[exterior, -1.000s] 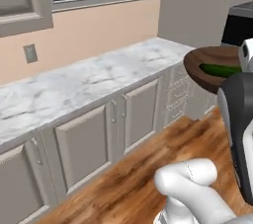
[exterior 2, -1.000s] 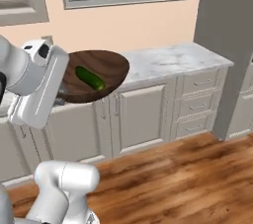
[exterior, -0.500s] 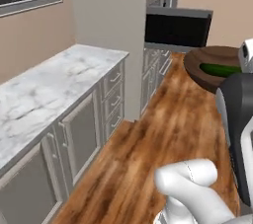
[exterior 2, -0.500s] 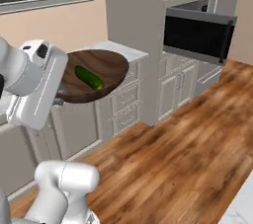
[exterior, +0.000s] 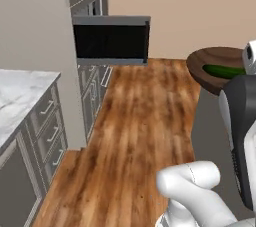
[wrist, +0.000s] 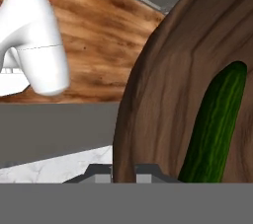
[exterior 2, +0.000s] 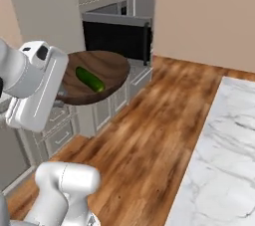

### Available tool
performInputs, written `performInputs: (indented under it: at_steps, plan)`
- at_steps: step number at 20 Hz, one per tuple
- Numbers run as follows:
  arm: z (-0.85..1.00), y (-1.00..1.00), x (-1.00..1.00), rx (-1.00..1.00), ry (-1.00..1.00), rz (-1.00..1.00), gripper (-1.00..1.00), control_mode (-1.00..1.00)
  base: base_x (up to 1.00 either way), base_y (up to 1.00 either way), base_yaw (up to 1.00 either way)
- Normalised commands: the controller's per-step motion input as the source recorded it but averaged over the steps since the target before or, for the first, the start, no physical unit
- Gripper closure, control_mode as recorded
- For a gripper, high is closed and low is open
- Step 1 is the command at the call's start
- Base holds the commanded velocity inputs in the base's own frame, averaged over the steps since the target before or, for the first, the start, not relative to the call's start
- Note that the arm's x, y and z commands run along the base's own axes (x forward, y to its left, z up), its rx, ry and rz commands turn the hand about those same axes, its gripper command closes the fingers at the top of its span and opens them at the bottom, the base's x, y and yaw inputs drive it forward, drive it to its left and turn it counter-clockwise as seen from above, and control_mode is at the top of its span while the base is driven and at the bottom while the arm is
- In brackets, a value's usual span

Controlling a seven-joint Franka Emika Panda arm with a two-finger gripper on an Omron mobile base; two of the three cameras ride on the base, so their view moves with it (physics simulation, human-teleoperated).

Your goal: Pick the cucumber from the sink and place it in the bowl. Then pick the bowl and place it in the microwave. Then close the microwave door and press the start button.

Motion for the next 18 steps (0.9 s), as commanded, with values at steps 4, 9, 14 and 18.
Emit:
performInputs:
  at_steps: [4, 9, 14, 18]
  plan:
    - [0.0, 0.0, 0.0, 0.0, 0.0, 0.0, 1.0, 1.0, 1.0, -0.57, -0.34]
    - [0.0, 0.0, 0.0, 0.0, 0.0, 0.0, 1.0, 1.0, 1.0, -0.35, -0.31]
    - [0.0, 0.0, 0.0, 0.0, 0.0, 0.0, 1.0, 1.0, 1.0, -0.39, -0.3]
    - [0.0, 0.0, 0.0, 0.0, 0.0, 0.0, 1.0, 1.0, 1.0, -0.31, -0.27]
